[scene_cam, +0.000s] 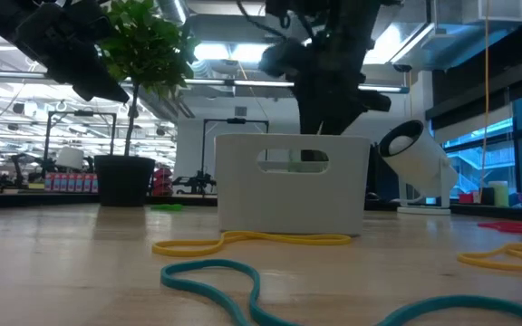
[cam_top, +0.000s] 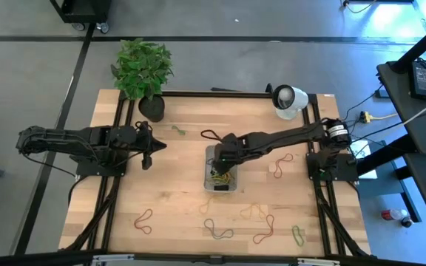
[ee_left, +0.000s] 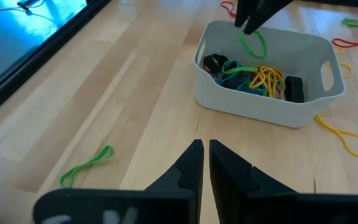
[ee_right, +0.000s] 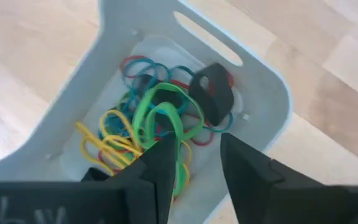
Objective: Pick and place rubber bands into bin
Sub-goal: Put the green rubber band into the gray bin, then put the red rubber band into the gray bin
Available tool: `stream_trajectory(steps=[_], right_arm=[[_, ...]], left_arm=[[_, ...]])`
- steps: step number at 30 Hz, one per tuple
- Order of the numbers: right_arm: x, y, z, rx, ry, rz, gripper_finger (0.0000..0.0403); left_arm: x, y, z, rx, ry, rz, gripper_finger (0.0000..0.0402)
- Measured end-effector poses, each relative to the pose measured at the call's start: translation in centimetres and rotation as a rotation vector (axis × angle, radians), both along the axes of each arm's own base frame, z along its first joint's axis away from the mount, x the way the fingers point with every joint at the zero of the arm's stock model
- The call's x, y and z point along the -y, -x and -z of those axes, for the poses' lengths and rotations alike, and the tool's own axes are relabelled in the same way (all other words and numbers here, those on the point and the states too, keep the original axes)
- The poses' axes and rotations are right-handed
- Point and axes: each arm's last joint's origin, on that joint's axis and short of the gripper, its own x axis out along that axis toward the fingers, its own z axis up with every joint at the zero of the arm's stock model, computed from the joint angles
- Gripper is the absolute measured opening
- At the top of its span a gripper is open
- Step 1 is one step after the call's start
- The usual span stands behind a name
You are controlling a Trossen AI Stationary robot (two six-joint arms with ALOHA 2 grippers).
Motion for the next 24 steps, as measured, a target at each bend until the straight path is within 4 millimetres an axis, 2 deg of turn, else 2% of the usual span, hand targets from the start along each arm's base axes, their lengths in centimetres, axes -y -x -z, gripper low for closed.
stream_trajectory(steps=[5, 16, 20, 24], right_arm=[[0.0, 0.5, -1.4, 0.023, 0.005, -0.046, 0.0134], [-0.1, 1.1, -1.5, -0.027, -0.024, -0.112, 0.0114], [-0.5, 1.7, -2.9, 0.005, -0.039, -0.184, 0.0087], [-1.3, 3.6, -4.7, 0.056, -0.019, -0.258, 0.0028]], left_arm=[[0.0, 0.0, 0.0, -0.001, -0.001, 0.0, 0.0023], [0.0, -0.8, -0.5, 0.061, -0.005, -0.004, 0.0019], [0.0, -1.0, -0.6, 0.053, -0.005, 0.001, 0.0019], [0.2, -1.5, -1.1, 0.03, -0.056, 0.05, 0.0011]])
